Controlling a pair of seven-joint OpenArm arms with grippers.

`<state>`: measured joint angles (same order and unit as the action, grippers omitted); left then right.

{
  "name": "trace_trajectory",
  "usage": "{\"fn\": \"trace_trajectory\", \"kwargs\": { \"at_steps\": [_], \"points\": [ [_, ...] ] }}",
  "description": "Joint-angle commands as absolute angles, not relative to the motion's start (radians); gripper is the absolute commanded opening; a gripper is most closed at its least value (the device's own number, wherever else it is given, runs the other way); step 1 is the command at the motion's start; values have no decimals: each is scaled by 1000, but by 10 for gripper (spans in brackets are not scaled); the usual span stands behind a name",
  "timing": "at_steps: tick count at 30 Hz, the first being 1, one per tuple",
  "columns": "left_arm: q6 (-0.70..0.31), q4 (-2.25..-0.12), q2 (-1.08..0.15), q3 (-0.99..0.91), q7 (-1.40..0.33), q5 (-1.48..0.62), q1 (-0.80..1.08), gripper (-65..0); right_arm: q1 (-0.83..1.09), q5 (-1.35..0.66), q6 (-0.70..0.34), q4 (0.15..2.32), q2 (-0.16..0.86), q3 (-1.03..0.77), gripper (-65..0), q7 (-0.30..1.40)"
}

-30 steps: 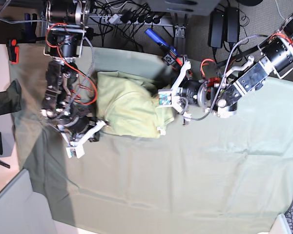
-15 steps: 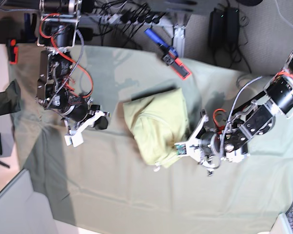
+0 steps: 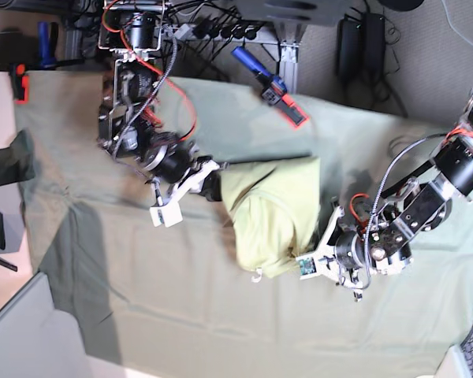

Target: Fold the T-shirt properly

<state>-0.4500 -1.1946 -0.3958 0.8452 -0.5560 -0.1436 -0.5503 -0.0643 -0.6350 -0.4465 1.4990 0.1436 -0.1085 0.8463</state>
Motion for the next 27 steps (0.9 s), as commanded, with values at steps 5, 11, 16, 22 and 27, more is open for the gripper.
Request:
{"fn": "trace_trajectory", "kwargs": {
  "at_steps": [5, 11, 16, 22, 27],
  "points": [
    [-443, -1261, -399, 664, -609, -255, -587, -650, -80, -574, -528, 1519, 152, -160, -650, 808],
    [-521, -1282, -399, 416, -750, -451, -587, -495, -80, -557, -527, 1520, 191, -252, -650, 797],
    [-602, -1297, -431, 187, -907, -697, -567, -493, -67, -561, -527, 1561, 274, -316, -650, 805],
    [-698, -1462, -570, -89, -1062, -965, -347, -499, 82, -628, -527, 1680, 344, -412, -650, 863],
    [-698, -1691, -674, -264, -1100, -1032, -36, -500, 283, -675, -527, 1749, 348, -549, -650, 876]
  ]
}}
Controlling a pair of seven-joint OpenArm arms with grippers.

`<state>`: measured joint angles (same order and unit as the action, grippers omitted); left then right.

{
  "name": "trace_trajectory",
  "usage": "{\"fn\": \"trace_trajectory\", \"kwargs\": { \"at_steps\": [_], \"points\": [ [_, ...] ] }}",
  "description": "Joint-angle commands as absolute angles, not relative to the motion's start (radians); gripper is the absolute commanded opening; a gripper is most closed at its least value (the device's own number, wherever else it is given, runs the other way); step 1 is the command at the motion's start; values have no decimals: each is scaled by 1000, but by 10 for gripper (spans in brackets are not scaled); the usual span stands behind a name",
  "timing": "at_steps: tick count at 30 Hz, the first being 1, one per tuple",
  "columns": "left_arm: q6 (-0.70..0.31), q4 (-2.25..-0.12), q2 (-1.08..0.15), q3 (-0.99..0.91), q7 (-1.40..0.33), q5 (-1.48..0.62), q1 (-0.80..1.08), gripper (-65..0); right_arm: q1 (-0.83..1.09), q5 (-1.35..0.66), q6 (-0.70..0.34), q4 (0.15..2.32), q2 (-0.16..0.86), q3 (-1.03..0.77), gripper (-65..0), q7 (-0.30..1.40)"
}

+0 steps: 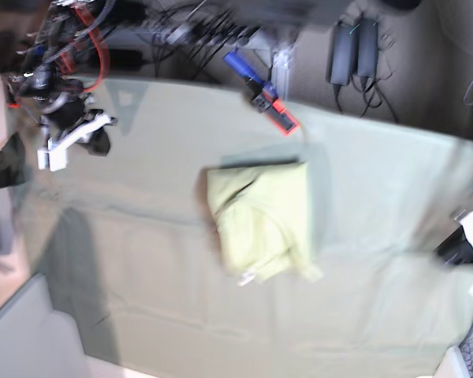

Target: Fold the T-shirt properly

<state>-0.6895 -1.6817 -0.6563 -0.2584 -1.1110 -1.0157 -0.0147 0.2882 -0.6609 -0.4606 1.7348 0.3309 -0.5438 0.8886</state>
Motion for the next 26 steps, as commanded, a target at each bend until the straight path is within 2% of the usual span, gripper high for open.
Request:
{"fn": "trace_trajectory", "kwargs": {
  "at_steps": [1, 4, 8, 12, 15, 17, 20, 22, 26],
  "points": [
    [-698, -1734, -683, -300, -1100, -1032, 34, -500, 329, -686, -527, 1761, 348, -577, -650, 881],
    [-698, -1825, -684, -406, -1100, -1036, 237, -500, 477, -692, -528, 1792, 342, -648, -650, 906],
    [-698, -1843, -680, -492, -1100, -1036, 474, -502, 651, -683, -527, 1798, 320, -711, -650, 933],
    [-698, -1843, -673, -513, -1073, -1005, 679, -506, 788, -632, -524, 1775, 318, -719, -650, 923],
    [-698, -1830, -611, -509, -1008, -895, 791, -506, 826, -633, -520, 1707, 318, -719, -650, 910],
    [-689, -1787, -562, -485, -982, -794, 828, -506, 817, -636, -520, 1626, 319, -708, -650, 910],
    [-611, -1635, -516, -383, -941, -615, 830, -520, 773, -635, -520, 1472, 321, -657, -650, 929],
    [-533, -1489, -509, -274, -865, -493, 808, -550, 739, -631, -516, 1343, 338, -590, -650, 921],
    [-369, -1156, -477, -50, -789, -279, 668, -552, 612, -606, -508, 1071, 380, -421, -650, 917]
  ]
}}
